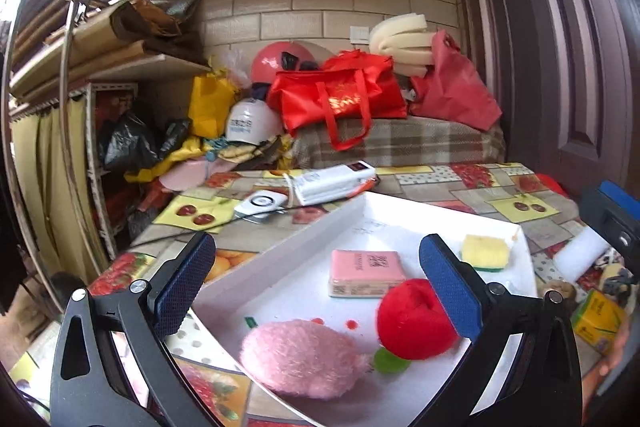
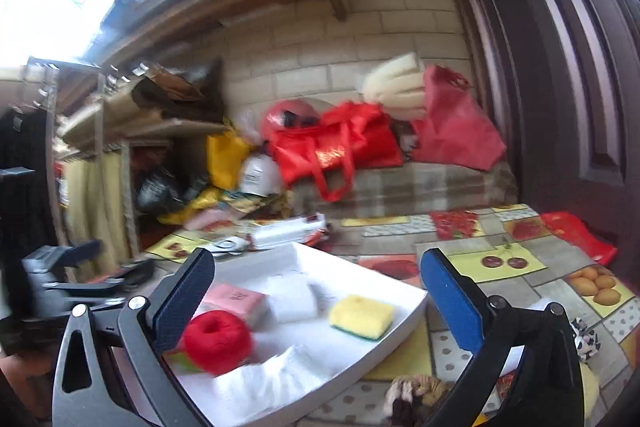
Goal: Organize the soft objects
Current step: 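Grasp the yellow tissue pack with the left tool while the right tool grasps a pale yellow foam block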
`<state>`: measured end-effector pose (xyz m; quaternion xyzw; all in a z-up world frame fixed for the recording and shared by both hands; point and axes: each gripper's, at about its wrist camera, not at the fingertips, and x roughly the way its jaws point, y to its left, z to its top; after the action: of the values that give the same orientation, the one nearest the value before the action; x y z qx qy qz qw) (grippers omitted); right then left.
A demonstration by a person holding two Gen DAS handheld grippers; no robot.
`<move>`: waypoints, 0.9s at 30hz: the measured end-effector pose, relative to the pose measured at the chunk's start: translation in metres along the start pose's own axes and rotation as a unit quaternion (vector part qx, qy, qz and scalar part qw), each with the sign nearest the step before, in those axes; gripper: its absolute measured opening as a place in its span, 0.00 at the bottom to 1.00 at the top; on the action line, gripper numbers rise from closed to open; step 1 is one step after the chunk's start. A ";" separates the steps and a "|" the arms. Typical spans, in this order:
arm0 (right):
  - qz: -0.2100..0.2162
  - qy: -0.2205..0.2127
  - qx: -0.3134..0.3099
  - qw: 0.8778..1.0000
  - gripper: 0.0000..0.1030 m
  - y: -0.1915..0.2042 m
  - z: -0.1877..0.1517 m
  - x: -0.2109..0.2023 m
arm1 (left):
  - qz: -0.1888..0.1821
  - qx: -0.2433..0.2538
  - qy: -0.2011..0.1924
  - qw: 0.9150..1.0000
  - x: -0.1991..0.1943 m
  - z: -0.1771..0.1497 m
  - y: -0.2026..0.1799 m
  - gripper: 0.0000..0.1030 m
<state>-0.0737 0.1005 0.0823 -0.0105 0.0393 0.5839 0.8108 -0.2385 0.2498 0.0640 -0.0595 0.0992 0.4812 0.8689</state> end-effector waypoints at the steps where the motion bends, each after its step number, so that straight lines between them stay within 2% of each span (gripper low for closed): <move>1: -0.020 0.012 -0.004 1.000 1.00 0.000 -0.001 -0.005 | -0.006 -0.002 0.002 1.000 0.000 0.000 0.000 1.00; 3: -0.064 0.041 -0.002 0.997 1.00 -0.005 -0.004 -0.010 | -0.015 -0.007 0.012 1.000 -0.002 -0.001 -0.001 1.00; 5: -0.062 0.050 0.017 0.997 1.00 -0.018 -0.004 -0.017 | -0.021 -0.014 0.013 1.000 -0.005 -0.001 -0.003 1.00; 8: -0.066 0.008 0.059 0.996 1.00 -0.048 0.000 -0.043 | -0.082 -0.035 0.014 0.996 -0.011 -0.001 -0.004 1.00; 10: -0.068 -0.019 0.075 0.995 1.00 -0.070 0.002 -0.061 | -0.115 -0.021 0.021 0.993 -0.014 -0.003 -0.015 1.00; 13: -0.100 -0.002 0.063 0.993 1.00 -0.098 0.000 -0.076 | -0.162 0.014 0.031 0.986 -0.021 -0.003 -0.038 1.00; 17: -0.127 0.048 0.095 0.986 1.00 -0.139 -0.005 -0.081 | -0.229 0.043 0.046 0.971 -0.038 -0.006 -0.076 1.00; 20: -0.154 0.080 0.126 0.977 1.00 -0.168 -0.009 -0.082 | -0.270 0.066 0.066 0.958 -0.046 -0.008 -0.108 1.00; 21: -0.164 0.103 0.134 0.972 1.00 -0.177 -0.013 -0.079 | -0.278 0.074 0.075 0.955 -0.047 -0.009 -0.117 1.00; 23: -0.167 0.137 0.147 0.965 1.00 -0.188 -0.020 -0.077 | -0.301 0.090 0.103 0.944 -0.046 -0.012 -0.141 1.00; 25: -0.150 0.169 0.161 0.961 1.00 -0.194 -0.026 -0.073 | -0.316 0.099 0.141 0.933 -0.037 -0.015 -0.163 1.00; 27: -0.136 0.181 0.159 0.961 1.00 -0.193 -0.028 -0.074 | -0.326 0.106 0.184 0.921 -0.024 -0.019 -0.186 1.00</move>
<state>0.0840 -0.0328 0.0540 0.0076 0.2758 0.4425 0.8533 -0.0954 0.1274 0.0522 -0.0833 0.2829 0.1386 0.9454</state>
